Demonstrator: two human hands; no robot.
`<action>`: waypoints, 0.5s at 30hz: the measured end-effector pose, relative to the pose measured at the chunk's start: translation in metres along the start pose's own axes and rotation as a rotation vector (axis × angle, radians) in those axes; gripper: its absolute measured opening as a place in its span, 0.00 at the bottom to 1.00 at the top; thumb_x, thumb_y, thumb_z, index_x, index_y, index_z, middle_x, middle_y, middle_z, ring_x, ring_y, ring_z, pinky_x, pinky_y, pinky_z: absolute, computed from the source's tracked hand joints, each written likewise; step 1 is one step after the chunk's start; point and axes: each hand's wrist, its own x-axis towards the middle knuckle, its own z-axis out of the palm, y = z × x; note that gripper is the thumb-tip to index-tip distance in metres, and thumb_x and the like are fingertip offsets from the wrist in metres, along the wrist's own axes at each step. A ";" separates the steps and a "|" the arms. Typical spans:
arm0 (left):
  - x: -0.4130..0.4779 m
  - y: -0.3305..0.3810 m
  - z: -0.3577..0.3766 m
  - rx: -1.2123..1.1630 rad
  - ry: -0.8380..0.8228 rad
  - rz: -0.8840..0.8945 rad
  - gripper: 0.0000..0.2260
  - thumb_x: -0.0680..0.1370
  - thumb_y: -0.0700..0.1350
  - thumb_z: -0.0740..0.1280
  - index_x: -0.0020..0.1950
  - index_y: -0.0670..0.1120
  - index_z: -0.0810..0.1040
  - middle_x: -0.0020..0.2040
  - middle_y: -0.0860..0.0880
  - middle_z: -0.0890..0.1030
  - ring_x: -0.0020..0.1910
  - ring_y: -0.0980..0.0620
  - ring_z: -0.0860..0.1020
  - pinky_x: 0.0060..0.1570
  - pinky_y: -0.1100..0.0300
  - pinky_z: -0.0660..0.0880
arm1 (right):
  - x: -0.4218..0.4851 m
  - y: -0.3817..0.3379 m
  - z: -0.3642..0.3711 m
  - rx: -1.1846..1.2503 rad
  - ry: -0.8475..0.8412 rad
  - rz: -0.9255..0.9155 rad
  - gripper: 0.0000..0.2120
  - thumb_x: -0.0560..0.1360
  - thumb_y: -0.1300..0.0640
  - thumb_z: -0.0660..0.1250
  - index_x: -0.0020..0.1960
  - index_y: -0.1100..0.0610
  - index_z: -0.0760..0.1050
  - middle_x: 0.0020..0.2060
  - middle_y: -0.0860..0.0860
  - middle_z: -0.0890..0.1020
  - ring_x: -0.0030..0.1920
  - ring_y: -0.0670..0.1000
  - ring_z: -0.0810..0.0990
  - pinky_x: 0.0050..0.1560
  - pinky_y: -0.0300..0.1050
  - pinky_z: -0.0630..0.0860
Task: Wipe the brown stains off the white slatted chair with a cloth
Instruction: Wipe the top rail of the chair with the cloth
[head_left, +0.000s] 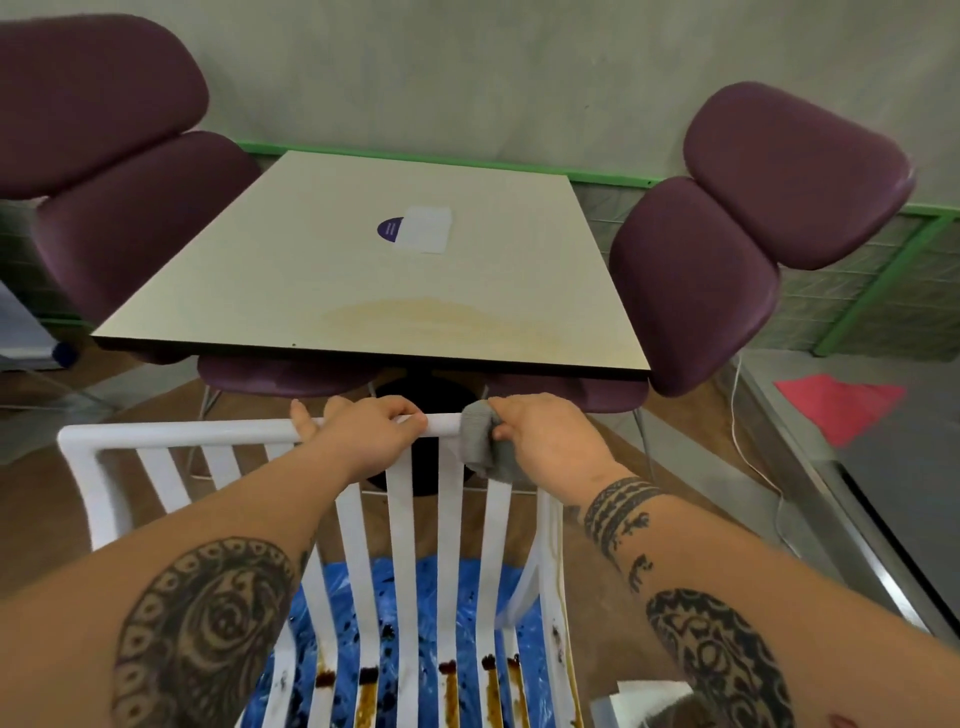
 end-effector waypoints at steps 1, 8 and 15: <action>0.000 0.000 -0.001 -0.001 -0.004 0.001 0.15 0.82 0.65 0.51 0.60 0.68 0.74 0.58 0.55 0.78 0.73 0.44 0.63 0.73 0.31 0.38 | -0.004 0.007 -0.004 0.023 0.007 0.040 0.08 0.79 0.55 0.62 0.55 0.50 0.78 0.49 0.50 0.84 0.52 0.55 0.81 0.55 0.53 0.76; 0.000 0.000 0.001 0.030 0.002 -0.002 0.12 0.82 0.64 0.50 0.56 0.69 0.72 0.51 0.56 0.76 0.72 0.44 0.64 0.72 0.30 0.39 | -0.011 0.051 -0.035 0.135 0.201 0.390 0.08 0.82 0.55 0.62 0.54 0.55 0.80 0.47 0.57 0.83 0.51 0.59 0.81 0.48 0.49 0.75; 0.002 0.000 0.002 0.077 0.016 -0.009 0.14 0.82 0.66 0.49 0.61 0.70 0.71 0.50 0.56 0.76 0.73 0.43 0.64 0.73 0.31 0.41 | -0.024 0.034 -0.010 0.187 0.199 0.146 0.15 0.81 0.52 0.61 0.65 0.51 0.78 0.52 0.50 0.75 0.52 0.53 0.76 0.50 0.45 0.74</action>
